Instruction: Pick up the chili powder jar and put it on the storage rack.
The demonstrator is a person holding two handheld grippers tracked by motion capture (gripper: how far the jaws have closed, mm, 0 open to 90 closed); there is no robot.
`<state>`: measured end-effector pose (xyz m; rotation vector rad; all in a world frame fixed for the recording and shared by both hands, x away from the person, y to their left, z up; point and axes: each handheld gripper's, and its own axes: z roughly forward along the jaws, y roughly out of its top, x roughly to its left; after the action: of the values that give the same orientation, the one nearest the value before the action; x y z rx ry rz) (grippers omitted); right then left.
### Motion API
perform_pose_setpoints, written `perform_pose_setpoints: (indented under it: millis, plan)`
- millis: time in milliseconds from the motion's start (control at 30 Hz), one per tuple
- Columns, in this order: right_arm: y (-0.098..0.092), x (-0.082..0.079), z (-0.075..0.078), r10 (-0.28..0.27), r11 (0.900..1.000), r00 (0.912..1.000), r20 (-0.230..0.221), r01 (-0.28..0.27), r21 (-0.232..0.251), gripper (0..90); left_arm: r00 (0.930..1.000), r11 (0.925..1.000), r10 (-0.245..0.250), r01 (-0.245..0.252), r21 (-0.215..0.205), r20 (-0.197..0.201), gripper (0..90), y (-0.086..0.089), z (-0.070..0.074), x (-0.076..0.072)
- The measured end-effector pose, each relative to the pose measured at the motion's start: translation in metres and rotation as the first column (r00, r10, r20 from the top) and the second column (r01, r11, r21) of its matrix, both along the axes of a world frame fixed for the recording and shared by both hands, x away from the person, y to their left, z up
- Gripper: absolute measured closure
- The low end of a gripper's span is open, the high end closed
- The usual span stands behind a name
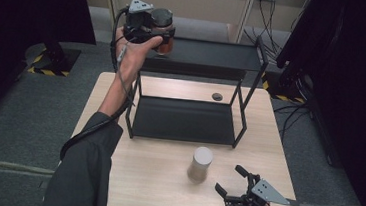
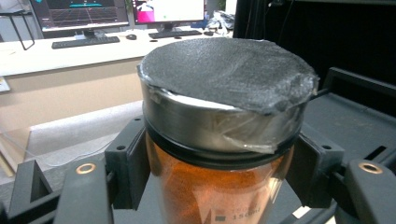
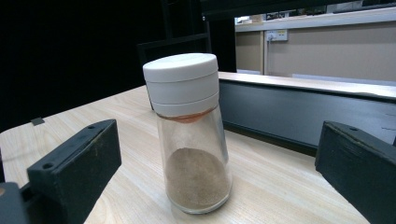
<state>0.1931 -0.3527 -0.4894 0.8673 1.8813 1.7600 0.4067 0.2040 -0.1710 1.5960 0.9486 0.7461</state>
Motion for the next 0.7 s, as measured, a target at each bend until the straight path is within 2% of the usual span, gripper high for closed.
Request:
perform_pose_setpoints:
  millis: [133,467,700]
  plan:
    - [0.000,0.000,0.000,0.000,1.000,1.0000,-0.003,0.000,0.000,0.6,1.0000,1.0000,0.004,-0.004,-0.006,-0.001,32.3,-0.003,-0.002,0.003]
    - [0.000,0.000,0.000,0.003,1.000,1.0000,-0.001,-0.003,0.002,0.6,0.9997,0.9997,0.022,-0.022,0.008,-0.010,32.3,-0.008,-0.011,0.009]
    - [-0.001,0.001,0.000,0.004,1.000,1.0000,0.000,-0.004,0.000,0.6,0.9992,0.9992,0.039,-0.039,0.005,0.006,32.1,-0.009,-0.017,0.008]
